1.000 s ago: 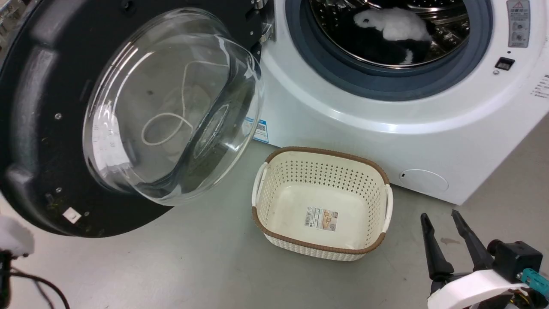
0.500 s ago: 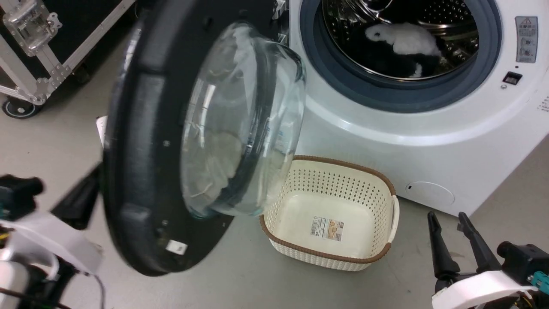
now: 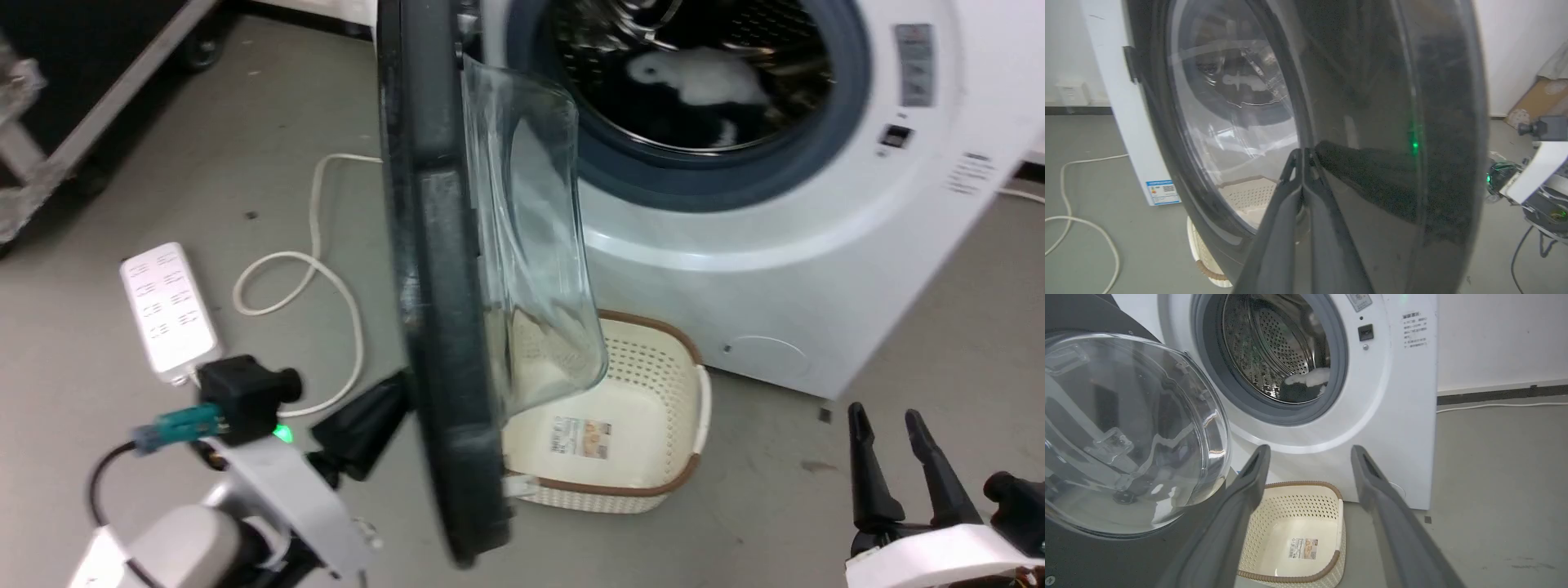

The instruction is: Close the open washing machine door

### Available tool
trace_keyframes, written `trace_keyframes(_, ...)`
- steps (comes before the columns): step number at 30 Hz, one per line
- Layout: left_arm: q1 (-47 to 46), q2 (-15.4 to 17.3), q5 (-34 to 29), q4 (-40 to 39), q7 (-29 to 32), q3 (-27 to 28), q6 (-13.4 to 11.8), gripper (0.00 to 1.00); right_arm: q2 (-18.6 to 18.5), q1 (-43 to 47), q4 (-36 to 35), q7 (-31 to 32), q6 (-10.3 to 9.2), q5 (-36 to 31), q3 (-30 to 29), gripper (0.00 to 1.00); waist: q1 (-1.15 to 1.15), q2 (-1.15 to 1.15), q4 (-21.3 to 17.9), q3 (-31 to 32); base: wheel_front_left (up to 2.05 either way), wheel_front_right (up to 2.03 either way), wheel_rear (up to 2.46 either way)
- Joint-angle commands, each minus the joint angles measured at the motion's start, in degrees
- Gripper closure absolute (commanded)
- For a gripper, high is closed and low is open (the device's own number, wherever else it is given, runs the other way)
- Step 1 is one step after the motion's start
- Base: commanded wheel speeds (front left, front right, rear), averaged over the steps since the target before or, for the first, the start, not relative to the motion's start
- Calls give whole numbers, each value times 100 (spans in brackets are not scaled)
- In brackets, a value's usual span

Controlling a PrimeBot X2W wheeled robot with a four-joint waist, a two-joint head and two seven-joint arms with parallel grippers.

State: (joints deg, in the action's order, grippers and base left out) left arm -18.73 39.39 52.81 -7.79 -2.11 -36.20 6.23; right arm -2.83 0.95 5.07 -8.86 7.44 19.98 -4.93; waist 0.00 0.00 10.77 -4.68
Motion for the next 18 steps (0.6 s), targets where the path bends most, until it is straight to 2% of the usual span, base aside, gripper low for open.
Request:
trace_keyframes(1, -228, -90, 151, 35, -74, -286, 56, 100, -4, 17, 39, -89, 4, 97, -25, 0, 0, 0, -309, -44, 0, 0, 0)
trace_keyframes(4, -370, -186, 219, 150, -136, -483, 69, 100, -4, 8, 52, -131, 4, 151, -26, 0, 0, 0, -512, -89, 0, 0, 0)
trace_keyframes(5, -532, -287, 285, 298, -179, -667, 81, 100, -5, -8, 67, -173, 4, 202, -18, 0, 0, 0, -728, -136, 0, 0, 0)
trace_keyframes(6, -532, -287, 285, 298, -179, -667, 81, 100, -5, -8, 67, -173, 4, 202, -18, 0, 0, 0, -728, -136, 0, 0, 0)
trace_keyframes(8, -815, -462, 423, 569, -243, -891, 100, 100, -5, -35, 79, -247, 4, 279, 41, 0, 0, 0, -1098, -239, 0, 0, 0)
trace_keyframes(9, -815, -462, 423, 569, -243, -891, 100, 100, -5, -35, 79, -247, 4, 279, 41, 0, 0, 0, -1098, -239, 0, 0, 0)
trace_keyframes(10, -1042, -557, 461, 817, -265, -1019, 111, 100, -5, -61, 91, -294, 4, 343, 110, 0, 0, 0, -1352, -309, 0, 0, 0)
trace_keyframes(11, -1042, -557, 461, 817, -265, -1019, 111, 100, -5, -61, 91, -294, 4, 343, 110, 0, 0, 0, -1352, -309, 0, 0, 0)
trace_keyframes(18, -1848, -940, 245, 1757, -240, -1093, 7, 100, -5, -249, 99, -444, 5, 533, 458, 0, 0, 0, -2268, -564, 0, 0, 0)
